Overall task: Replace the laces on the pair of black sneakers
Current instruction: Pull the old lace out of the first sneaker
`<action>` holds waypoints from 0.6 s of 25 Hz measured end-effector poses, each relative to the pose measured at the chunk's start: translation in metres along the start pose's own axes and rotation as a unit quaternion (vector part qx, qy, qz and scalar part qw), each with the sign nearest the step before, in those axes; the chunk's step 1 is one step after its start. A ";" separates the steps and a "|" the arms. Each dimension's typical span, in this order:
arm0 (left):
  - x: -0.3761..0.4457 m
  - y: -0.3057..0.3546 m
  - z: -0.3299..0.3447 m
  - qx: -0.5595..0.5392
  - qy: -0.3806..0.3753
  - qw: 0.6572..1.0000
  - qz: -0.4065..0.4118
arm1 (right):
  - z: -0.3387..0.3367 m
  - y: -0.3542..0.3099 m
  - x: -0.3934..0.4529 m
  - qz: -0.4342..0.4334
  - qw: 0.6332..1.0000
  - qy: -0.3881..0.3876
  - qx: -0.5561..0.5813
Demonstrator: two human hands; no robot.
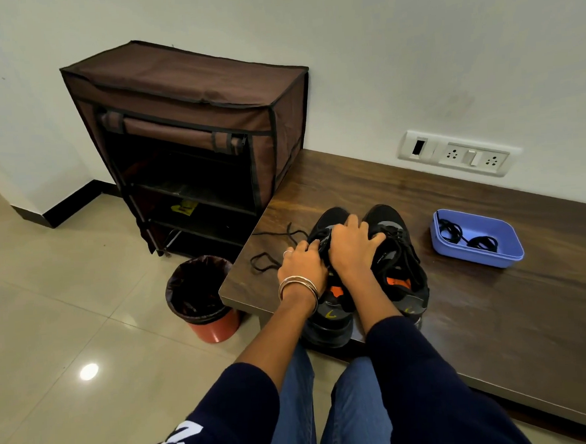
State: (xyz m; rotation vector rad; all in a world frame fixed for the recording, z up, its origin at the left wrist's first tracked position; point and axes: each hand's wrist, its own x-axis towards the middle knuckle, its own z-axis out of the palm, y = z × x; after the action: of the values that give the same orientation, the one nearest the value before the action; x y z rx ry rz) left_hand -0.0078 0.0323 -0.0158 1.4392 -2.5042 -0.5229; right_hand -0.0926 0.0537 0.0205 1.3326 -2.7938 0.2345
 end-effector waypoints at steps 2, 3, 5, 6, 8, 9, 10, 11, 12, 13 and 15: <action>0.001 -0.001 0.000 -0.006 0.007 1.000 -0.002 | 0.010 0.006 0.001 -0.010 0.999 0.035 0.020; 0.001 0.000 0.001 -0.011 0.008 1.000 -0.004 | 0.012 0.010 -0.001 -0.005 0.996 0.061 0.065; -0.001 -0.001 0.002 -0.013 0.018 1.000 -0.003 | 0.011 0.016 -0.008 0.059 0.950 0.149 0.270; -0.001 0.000 0.002 -0.015 0.021 1.000 -0.002 | 0.009 0.017 -0.012 0.103 0.890 0.208 0.393; 0.001 -0.001 0.001 -0.020 0.022 1.000 -0.003 | -0.005 0.020 -0.017 0.167 0.750 0.328 0.549; 0.001 -0.001 0.002 -0.019 0.021 1.000 -0.003 | -0.014 0.021 -0.017 0.188 0.705 0.360 0.581; 0.000 0.000 0.002 -0.019 0.022 1.000 -0.002 | -0.023 0.024 -0.013 0.204 0.689 0.370 0.588; -0.001 0.000 0.002 -0.020 0.021 1.000 -0.004 | -0.030 0.025 -0.008 0.227 0.709 0.358 0.564; -0.002 0.000 0.002 -0.020 0.021 1.000 -0.006 | -0.037 0.027 -0.004 0.255 0.756 0.330 0.504; -0.002 0.000 0.002 -0.018 0.022 1.000 -0.006 | -0.041 0.028 -0.001 0.264 0.817 0.290 0.422; 0.001 0.000 0.002 -0.021 0.021 1.000 -0.007 | -0.041 0.027 0.002 0.197 0.920 0.210 0.266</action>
State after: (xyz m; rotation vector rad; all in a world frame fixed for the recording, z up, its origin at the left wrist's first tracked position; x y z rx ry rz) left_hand -0.0084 0.0321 -0.0177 1.4382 -2.4385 -0.5373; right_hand -0.1160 0.0750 0.0575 0.6188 -2.6624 1.2058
